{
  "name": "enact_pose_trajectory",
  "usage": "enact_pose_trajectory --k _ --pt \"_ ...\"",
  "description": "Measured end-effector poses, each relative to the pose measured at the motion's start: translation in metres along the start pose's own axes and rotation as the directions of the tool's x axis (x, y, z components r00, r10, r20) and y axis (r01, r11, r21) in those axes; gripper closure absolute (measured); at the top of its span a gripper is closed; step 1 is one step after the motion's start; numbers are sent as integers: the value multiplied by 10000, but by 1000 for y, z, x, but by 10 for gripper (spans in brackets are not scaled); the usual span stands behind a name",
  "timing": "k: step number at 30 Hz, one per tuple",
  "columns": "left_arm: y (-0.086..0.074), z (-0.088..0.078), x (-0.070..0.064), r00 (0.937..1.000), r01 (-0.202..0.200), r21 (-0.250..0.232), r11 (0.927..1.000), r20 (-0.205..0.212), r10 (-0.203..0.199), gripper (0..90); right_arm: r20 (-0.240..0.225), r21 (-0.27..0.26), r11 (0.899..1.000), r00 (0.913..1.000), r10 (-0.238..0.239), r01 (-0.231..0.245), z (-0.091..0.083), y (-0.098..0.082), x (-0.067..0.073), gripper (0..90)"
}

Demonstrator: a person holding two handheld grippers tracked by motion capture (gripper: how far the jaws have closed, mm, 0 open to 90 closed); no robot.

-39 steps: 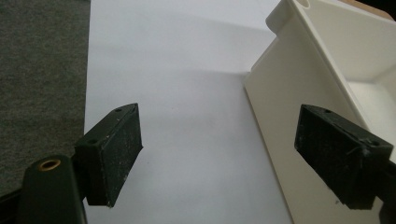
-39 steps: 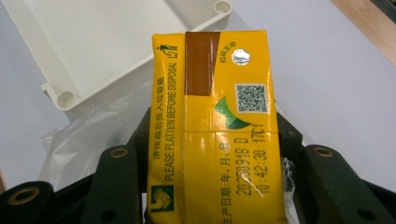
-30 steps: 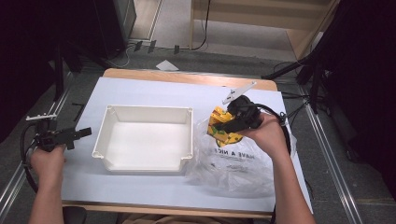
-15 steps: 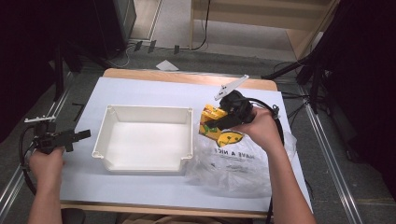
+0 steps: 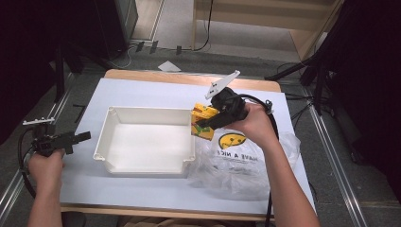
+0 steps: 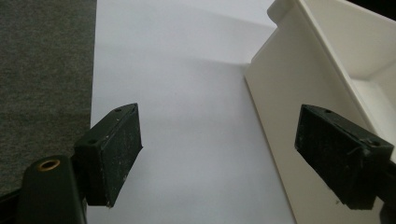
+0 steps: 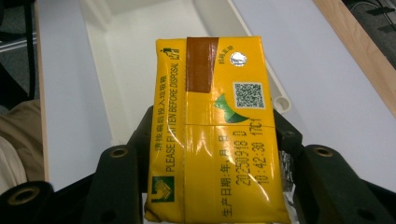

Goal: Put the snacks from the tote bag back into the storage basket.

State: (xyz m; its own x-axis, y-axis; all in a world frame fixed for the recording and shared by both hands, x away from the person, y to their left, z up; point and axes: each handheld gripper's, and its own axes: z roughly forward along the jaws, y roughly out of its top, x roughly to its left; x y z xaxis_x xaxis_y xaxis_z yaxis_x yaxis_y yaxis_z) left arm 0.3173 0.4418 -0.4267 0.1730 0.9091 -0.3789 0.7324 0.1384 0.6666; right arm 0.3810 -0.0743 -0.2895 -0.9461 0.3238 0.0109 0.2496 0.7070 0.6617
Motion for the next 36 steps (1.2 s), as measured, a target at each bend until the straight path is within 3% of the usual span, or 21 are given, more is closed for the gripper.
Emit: enact_pose_trajectory --k 6,14,18,21,30,31,36 --pt "0 1 0 10000 2 -20 10000 43 -2 157 -195 226 9991 9992 -356 360 7 15 5 519" --pt "0 1 0 10000 3 -19 10000 52 -3 157 -613 146 9981 9964 -584 594 19 25 8 519" --pt "0 2 1 9999 73 -39 10000 109 -73 157 -710 53 9950 9925 -995 1001 28 34 12 520" --pt "0 2 2 9999 58 -26 10000 124 -58 157 -821 59 9954 9921 -951 959 32 37 13 520" --pt "1 4 1 9998 71 0 10000 174 -71 156 -1172 83 9880 9814 -1520 1540 50 49 21 520" --pt "1 3 1 9998 69 1 10000 191 -69 156 -1240 -194 9832 9754 -1825 1815 52 49 22 520" --pt "1 3 1 9997 113 -37 9999 195 -113 156 -1415 -106 9828 9727 -1838 1842 61 53 21 520"
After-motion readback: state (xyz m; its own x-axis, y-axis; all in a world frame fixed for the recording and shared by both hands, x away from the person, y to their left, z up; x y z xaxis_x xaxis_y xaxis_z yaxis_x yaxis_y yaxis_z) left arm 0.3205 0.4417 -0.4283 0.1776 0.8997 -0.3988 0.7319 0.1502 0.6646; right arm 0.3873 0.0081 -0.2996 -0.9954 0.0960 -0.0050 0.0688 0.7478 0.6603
